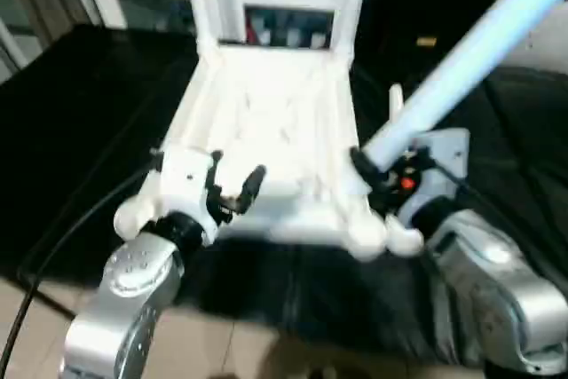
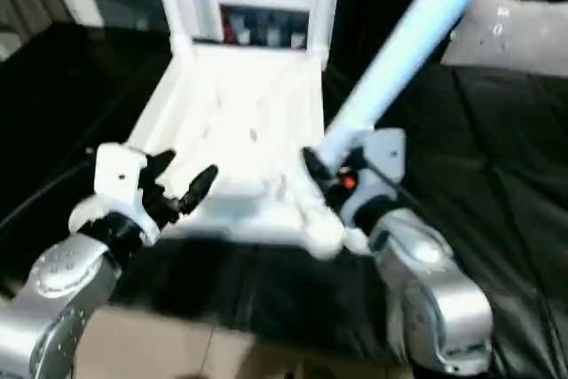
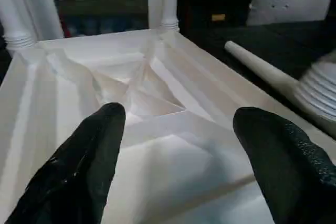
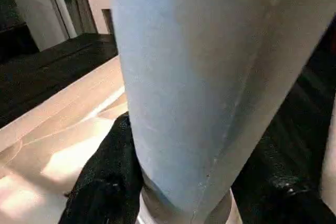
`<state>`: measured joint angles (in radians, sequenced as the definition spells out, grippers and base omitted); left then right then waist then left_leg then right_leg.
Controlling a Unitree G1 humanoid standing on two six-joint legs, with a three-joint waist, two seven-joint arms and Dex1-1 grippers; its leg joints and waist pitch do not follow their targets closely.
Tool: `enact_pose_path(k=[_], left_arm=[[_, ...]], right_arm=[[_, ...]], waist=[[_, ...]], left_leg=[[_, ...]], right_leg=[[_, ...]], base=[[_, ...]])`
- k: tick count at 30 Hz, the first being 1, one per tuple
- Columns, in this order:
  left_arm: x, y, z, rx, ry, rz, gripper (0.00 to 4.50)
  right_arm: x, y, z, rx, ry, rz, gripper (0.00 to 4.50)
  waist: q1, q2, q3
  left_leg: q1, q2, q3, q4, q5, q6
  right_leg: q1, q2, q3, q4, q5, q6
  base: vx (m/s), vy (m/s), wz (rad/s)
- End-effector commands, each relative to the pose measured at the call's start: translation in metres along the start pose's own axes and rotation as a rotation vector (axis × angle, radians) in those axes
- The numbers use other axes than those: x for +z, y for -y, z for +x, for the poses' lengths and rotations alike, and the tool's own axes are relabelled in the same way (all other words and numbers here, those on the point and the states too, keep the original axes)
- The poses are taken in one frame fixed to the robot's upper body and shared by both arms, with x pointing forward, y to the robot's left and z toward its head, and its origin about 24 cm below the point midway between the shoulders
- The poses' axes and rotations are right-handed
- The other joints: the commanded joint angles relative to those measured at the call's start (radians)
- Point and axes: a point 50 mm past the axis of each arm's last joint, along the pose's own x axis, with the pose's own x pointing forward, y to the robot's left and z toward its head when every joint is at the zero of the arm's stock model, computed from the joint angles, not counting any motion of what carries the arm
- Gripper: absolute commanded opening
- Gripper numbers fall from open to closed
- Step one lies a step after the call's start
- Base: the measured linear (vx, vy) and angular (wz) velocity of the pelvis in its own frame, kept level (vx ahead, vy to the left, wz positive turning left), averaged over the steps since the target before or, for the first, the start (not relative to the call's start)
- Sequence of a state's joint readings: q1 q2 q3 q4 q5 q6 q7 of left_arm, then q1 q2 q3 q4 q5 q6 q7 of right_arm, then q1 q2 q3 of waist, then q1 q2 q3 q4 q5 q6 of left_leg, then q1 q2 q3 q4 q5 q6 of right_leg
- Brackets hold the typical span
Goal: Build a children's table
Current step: Move to table
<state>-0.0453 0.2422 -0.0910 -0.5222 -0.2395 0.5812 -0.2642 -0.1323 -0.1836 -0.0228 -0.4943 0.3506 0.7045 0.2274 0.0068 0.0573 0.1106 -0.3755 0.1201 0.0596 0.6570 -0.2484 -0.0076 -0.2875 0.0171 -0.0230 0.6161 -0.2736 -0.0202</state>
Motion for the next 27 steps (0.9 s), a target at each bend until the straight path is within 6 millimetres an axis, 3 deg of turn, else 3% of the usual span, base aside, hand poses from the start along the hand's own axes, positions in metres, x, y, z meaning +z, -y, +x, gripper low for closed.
enact_pose_path(k=[1, 2, 3, 4, 5, 6, 7, 8, 9, 10, 11, 12, 13, 14, 15, 16, 17, 18, 19, 20, 21, 22, 23, 24, 25, 26, 27], left_arm=[[-0.005, -0.001, 0.0, -0.002, -0.019, -0.02, 3.78], [-0.006, 0.0, 0.0, 0.018, -0.003, -0.055, 3.78], [-0.006, 0.0, 0.0, 0.025, 0.003, -0.067, 3.78], [-0.006, 0.0, 0.0, 0.036, 0.014, -0.09, 3.78], [-0.008, 0.002, -0.001, 0.048, 0.01, -0.108, 3.78], [-0.009, 0.003, -0.002, 0.05, 0.002, -0.108, 3.78], [-0.009, 0.003, -0.002, 0.05, 0.002, -0.108, 3.78], [-0.011, 0.004, -0.002, 0.05, -0.003, -0.098, 3.78], [-0.011, 0.004, -0.002, 0.051, -0.002, -0.095, 3.78], [-0.012, 0.004, -0.003, 0.071, -0.002, -0.096, 3.78], [-0.013, 0.004, -0.004, 0.086, -0.001, -0.099, 3.78], [-0.014, 0.004, -0.004, 0.099, -0.002, -0.098, 3.78], [-0.015, 0.005, -0.006, 0.106, 0.0, -0.093, 3.78], [-0.014, 0.006, -0.007, 0.103, 0.004, -0.092, 3.78], [-0.014, 0.006, -0.007, 0.103, 0.004, -0.091, 3.78], [-0.015, 0.008, -0.009, 0.103, -0.001, -0.085, 3.78], [-0.015, 0.009, -0.01, 0.105, -0.004, -0.085, 3.78], [-0.016, 0.009, -0.01, 0.106, -0.006, -0.085, 3.78], [-0.016, 0.01, -0.011, 0.109, -0.01, -0.083, 3.78], [-0.016, 0.011, -0.012, 0.11, -0.011, -0.083, 3.78], [-0.016, 0.011, -0.012, 0.11, -0.011, -0.083, 3.78], [-0.016, 0.011, -0.012, 0.12, -0.006, -0.09, 3.78], [-0.016, 0.01, -0.013, 0.131, -0.005, -0.099, 3.78], [-0.016, 0.009, -0.013, 0.143, -0.005, -0.108, 3.78], [-0.016, 0.008, -0.013, 0.159, -0.006, -0.117, 3.78], [-0.016, 0.007, -0.013, 0.161, -0.005, -0.117, 3.78], [-0.016, 0.007, -0.014, 0.162, -0.002, -0.115, 3.78]], right_arm=[[0.003, -0.005, 0.0, 0.019, 0.009, -0.017, 1.89], [0.003, -0.004, -0.001, 0.013, 0.01, -0.013, 1.89], [0.003, -0.004, -0.002, 0.011, 0.01, -0.012, 1.89], [0.003, -0.004, -0.002, 0.008, 0.009, -0.01, 1.89], [0.003, -0.004, -0.004, 0.006, 0.007, -0.012, 1.89], [0.003, -0.004, -0.005, 0.005, 0.007, -0.013, 1.89], [0.003, -0.004, -0.005, 0.005, 0.007, -0.013, 1.89], [0.003, -0.004, -0.006, 0.004, 0.005, -0.012, 1.89], [0.003, -0.005, -0.007, 0.003, 0.004, -0.011, 1.89], [0.002, -0.006, -0.008, 0.006, 0.0, -0.008, 1.89], [0.002, -0.007, -0.008, 0.008, -0.003, -0.007, 1.89], [0.001, -0.009, -0.009, 0.013, -0.005, -0.008, 1.89], [0.001, -0.011, -0.009, 0.02, -0.009, -0.008, 1.89], [0.001, -0.011, -0.009, 0.024, -0.011, -0.007, 1.89], [0.001, -0.011, -0.009, 0.025, -0.011, -0.007, 1.89], [0.0, -0.012, -0.009, 0.033, -0.011, -0.006, 1.89], [0.0, -0.012, -0.009, 0.035, -0.012, -0.008, 1.89], [0.0, -0.013, -0.009, 0.036, -0.013, -0.009, 1.89], [0.0, -0.013, -0.009, 0.039, -0.015, -0.009, 1.89], [0.0, -0.013, -0.009, 0.041, -0.016, -0.009, 1.89], [0.0, -0.013, -0.009, 0.041, -0.016, -0.009, 1.89], [0.0, -0.013, -0.009, 0.046, -0.02, -0.01, 1.89], [0.0, -0.013, -0.008, 0.049, -0.022, -0.01, 1.89], [0.0, -0.014, -0.008, 0.052, -0.023, -0.011, 1.89], [0.0, -0.014, -0.008, 0.058, -0.024, -0.012, 1.89], [0.0, -0.014, -0.008, 0.061, -0.025, -0.013, 1.89], [0.0, -0.014, -0.008, 0.066, -0.026, -0.015, 1.89]], waist=[[-0.023, 0.022, -0.024], [-0.045, 0.029, -0.068], [-0.045, 0.029, -0.068], [-0.036, 0.033, -0.058], [-0.035, 0.012, -0.07], [-0.03, -0.018, -0.082], [-0.023, -0.031, -0.09], [-0.008, -0.094, -0.103], [0.034, -0.103, -0.112], [0.051, -0.097, -0.123], [0.052, -0.09, -0.125], [0.048, -0.07, -0.117], [0.045, -0.053, -0.111], [0.024, -0.015, -0.099], [0.018, -0.02, -0.114], [0.004, -0.043, -0.082], [0.013, -0.058, -0.071], [0.007, -0.061, -0.062], [0.0, -0.056, -0.051], [-0.021, -0.047, -0.045], [-0.033, -0.04, -0.038], [-0.046, -0.023, -0.036], [-0.05, -0.024, -0.04], [-0.046, -0.035, -0.043], [-0.046, -0.053, -0.047], [-0.018, -0.085, -0.05], [-0.01, -0.112, -0.059]], left_leg=[[0.046, 0.084, -0.055, -0.128, -0.124, 0.028], [0.171, 0.224, -0.097, -0.16, -0.375, -0.099], [0.171, 0.224, -0.097, -0.16, -0.375, -0.099], [0.146, 0.198, -0.049, -0.156, -0.204, -0.147], [0.145, 0.182, -0.01, -0.138, 0.085, -0.12], [0.139, 0.164, 0.048, -0.115, 0.3, -0.096], [0.145, 0.137, 0.077, -0.086, 0.389, -0.086], [0.073, 0.019, 0.14, -0.042, 0.342, -0.069], [-0.028, -0.012, 0.102, 0.03, 0.119, -0.057], [-0.054, -0.002, 0.068, 0.046, 0.045, -0.045], [-0.093, -0.015, 0.043, 0.046, 0.017, -0.074], [-0.075, -0.031, 0.044, 0.021, 0.066, -0.122], [-0.055, -0.026, 0.05, 0.0, 0.096, -0.139], [0.007, 0.069, 0.043, -0.051, 0.183, -0.16], [0.051, 0.12, 0.035, -0.045, 0.255, -0.102], [-0.003, 0.105, 0.02, -0.063, 0.231, -0.027], [0.005, 0.066, 0.058, -0.058, 0.003, -0.074], [0.021, 0.062, 0.058, -0.076, -0.131, -0.099], [0.032, 0.07, 0.054, -0.093, -0.195, -0.108], [0.052, 0.086, 0.038, -0.116, -0.27, -0.092], [0.068, 0.109, 0.024, -0.134, -0.306, -0.069], [0.07, 0.232, -0.032, -0.207, -0.34, 0.021], [0.065, 0.253, -0.037, -0.216, -0.34, 0.06], [0.057, 0.25, -0.03, -0.214, -0.307, 0.131], [0.041, 0.213, -0.007, -0.185, -0.289, 0.145], [0.035, 0.005, 0.101, -0.001, -0.253, 0.071], [-0.017, -0.019, 0.088, 0.037, -0.079, 0.045]], right_leg=[[-0.01, -0.044, -0.01, -0.068, -0.368, -0.168], [-0.1, -0.066, -0.01, 0.106, -0.165, -0.022], [-0.1, -0.066, -0.01, 0.106, -0.165, -0.022], [-0.124, -0.073, -0.027, 0.117, -0.049, 0.035], [-0.148, -0.086, -0.034, 0.103, 0.056, 0.043], [-0.155, -0.108, -0.026, 0.061, 0.192, 0.022], [-0.163, -0.124, -0.01, 0.025, 0.291, 0.001], [-0.09, -0.108, 0.061, -0.024, 0.482, -0.023], [-0.003, -0.178, 0.203, -0.018, 0.86, -0.156], [0.017, -0.192, 0.227, 0.0, 1.082, -0.196], [0.015, -0.124, 0.216, 0.031, 1.326, -0.214], [-0.029, -0.037, 0.188, 0.025, 1.236, -0.168], [-0.056, 0.001, 0.175, 0.016, 1.091, -0.125], [-0.129, 0.038, 0.106, 0.058, 0.631, -0.032], [-0.152, 0.01, 0.079, 0.067, 0.452, -0.007], [-0.1, -0.083, 0.085, 0.009, 0.255, -0.058], [-0.097, -0.088, 0.105, -0.051, 0.063, -0.09], [-0.088, -0.075, 0.101, -0.071, -0.143, -0.094], [-0.098, -0.064, 0.088, -0.081, -0.235, -0.091], [-0.102, -0.044, 0.055, -0.094, -0.31, -0.085], [-0.11, -0.039, 0.038, -0.101, -0.324, -0.09], [-0.098, -0.073, -0.002, -0.029, -0.186, -0.11], [-0.089, -0.087, -0.01, 0.008, -0.125, -0.104], [-0.083, -0.122, 0.004, 0.025, -0.091, -0.118], [-0.074, -0.141, 0.025, -0.008, -0.109, -0.141], [-0.098, -0.133, 0.033, -0.161, -0.614, -0.037], [-0.065, -0.167, 0.08, -0.172, -0.898, 0.13]], base=[[0.165, 0.173, 0.03], [0.192, 0.15, -0.18], [0.192, 0.15, -0.18], [0.203, 0.131, -0.44], [0.164, 0.104, -0.58], [0.164, 0.104, -0.58], [0.156, 0.033, -0.61], [0.154, -0.031, -0.58], [0.154, -0.031, -0.58], [0.108, -0.064, -0.55], [0.005, -0.046, -0.6], [0.005, -0.046, -0.6], [-0.064, 0.007, -0.59], [-0.01, -0.022, -0.49], [-0.01, -0.022, -0.49], [-0.043, -0.039, -0.23], [-0.096, -0.01, 0.08], [-0.096, -0.01, 0.08], [-0.062, -0.03, 0.14], [-0.061, -0.042, 0.07], [-0.061, -0.042, 0.07], [-0.054, -0.082, 0.07], [-0.042, -0.128, 0.03], [-0.042, -0.128, 0.03], [-0.051, -0.159, -0.04], [-0.032, -0.153, -0.09], [-0.032, -0.153, -0.09]])
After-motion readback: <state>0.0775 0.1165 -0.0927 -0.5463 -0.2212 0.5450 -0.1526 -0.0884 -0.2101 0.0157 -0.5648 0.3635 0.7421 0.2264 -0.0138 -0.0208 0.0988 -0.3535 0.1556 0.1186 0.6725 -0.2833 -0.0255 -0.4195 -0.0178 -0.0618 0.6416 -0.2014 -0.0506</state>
